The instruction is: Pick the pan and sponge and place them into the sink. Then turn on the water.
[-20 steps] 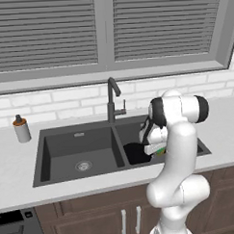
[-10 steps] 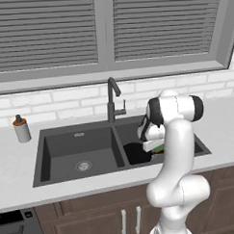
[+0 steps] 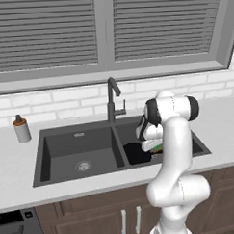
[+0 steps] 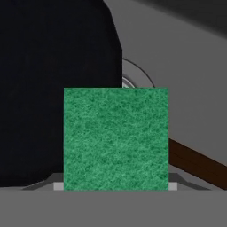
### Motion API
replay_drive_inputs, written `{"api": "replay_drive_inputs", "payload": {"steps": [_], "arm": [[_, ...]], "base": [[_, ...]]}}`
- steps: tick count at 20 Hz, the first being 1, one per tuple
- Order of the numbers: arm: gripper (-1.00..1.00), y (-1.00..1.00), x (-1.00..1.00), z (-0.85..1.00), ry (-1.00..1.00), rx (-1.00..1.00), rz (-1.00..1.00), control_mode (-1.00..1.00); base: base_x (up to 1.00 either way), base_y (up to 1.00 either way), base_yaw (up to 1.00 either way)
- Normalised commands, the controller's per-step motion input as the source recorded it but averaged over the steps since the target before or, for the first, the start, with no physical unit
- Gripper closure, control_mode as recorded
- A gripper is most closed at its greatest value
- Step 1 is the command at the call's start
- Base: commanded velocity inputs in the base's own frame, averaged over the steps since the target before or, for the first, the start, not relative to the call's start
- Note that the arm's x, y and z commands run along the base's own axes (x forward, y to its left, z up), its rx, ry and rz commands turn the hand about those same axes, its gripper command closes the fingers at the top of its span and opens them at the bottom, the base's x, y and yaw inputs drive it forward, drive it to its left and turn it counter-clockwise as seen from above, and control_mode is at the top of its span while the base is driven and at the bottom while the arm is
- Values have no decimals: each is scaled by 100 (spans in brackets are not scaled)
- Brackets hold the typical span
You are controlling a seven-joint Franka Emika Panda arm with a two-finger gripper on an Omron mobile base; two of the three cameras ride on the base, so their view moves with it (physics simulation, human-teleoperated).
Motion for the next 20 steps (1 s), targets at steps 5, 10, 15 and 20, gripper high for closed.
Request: {"api": "replay_drive_inputs", "payload": {"steps": [5, 10, 15, 20], "arm": [[100, 0, 3, -19, 2, 0, 4, -100], [100, 0, 2, -20, 1, 0, 4, -100], [100, 0, 5, -20, 0, 0, 4, -100], [100, 0, 4, -14, 0, 0, 4, -100]], "base": [[0, 0, 0], [0, 0, 0], [0, 0, 0], [0, 0, 0]]}}
